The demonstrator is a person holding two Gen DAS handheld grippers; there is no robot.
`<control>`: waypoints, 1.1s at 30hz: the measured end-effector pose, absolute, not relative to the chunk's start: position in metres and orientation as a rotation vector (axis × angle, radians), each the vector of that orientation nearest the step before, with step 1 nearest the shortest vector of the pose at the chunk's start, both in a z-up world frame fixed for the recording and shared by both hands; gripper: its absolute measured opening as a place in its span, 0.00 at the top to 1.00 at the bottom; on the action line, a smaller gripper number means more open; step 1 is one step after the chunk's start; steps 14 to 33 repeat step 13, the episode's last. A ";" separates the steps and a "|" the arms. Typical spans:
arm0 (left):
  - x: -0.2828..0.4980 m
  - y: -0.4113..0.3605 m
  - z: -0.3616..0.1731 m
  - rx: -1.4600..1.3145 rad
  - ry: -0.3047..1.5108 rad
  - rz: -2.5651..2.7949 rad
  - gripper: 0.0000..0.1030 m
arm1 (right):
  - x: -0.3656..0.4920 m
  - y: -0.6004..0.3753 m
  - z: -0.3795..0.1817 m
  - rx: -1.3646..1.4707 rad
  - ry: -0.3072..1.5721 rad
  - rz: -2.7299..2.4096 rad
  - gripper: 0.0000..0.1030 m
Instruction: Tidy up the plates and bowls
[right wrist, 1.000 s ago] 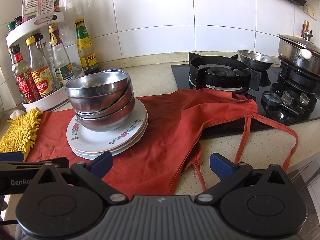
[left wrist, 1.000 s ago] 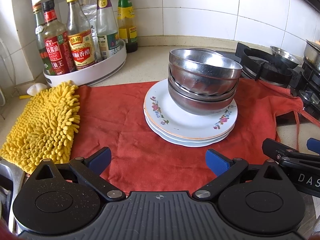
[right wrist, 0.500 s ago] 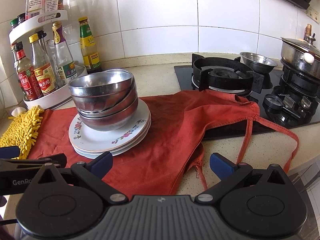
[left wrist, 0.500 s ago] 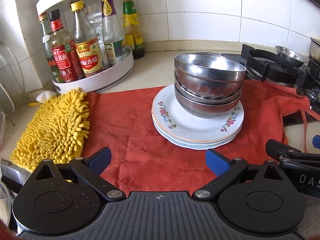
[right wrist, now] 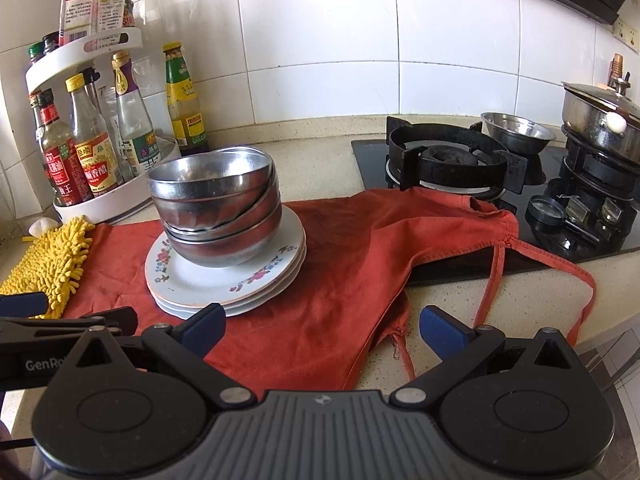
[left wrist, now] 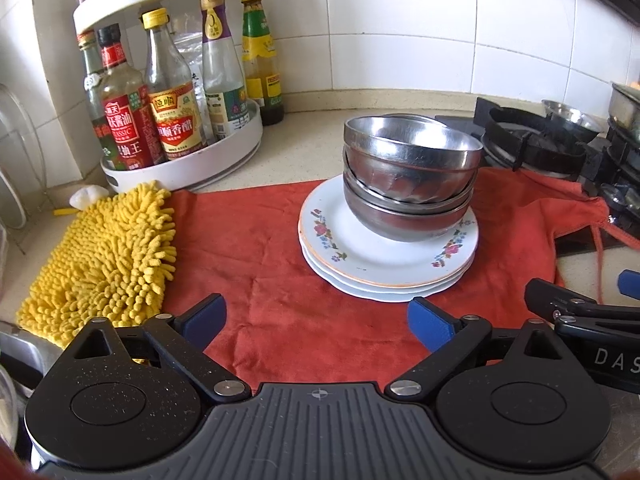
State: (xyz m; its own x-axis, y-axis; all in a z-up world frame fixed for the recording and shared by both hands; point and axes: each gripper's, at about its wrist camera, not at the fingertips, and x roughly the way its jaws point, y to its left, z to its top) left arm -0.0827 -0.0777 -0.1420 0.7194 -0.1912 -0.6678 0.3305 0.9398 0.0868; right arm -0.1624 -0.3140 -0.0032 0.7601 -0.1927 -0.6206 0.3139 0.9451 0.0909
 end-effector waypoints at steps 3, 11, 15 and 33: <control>-0.084 -0.079 -0.140 0.215 0.694 -0.290 0.04 | -0.163 -0.313 -0.002 0.197 0.645 -0.275 0.01; -0.085 -0.076 -0.140 0.213 0.656 -0.270 0.01 | -0.161 -0.311 -0.002 0.195 0.640 -0.270 0.01; -0.083 -0.074 -0.140 0.211 0.663 -0.278 0.01 | -0.160 -0.312 -0.002 0.200 0.642 -0.265 0.01; -0.083 -0.074 -0.140 0.211 0.663 -0.278 0.01 | -0.160 -0.312 -0.002 0.200 0.642 -0.265 0.01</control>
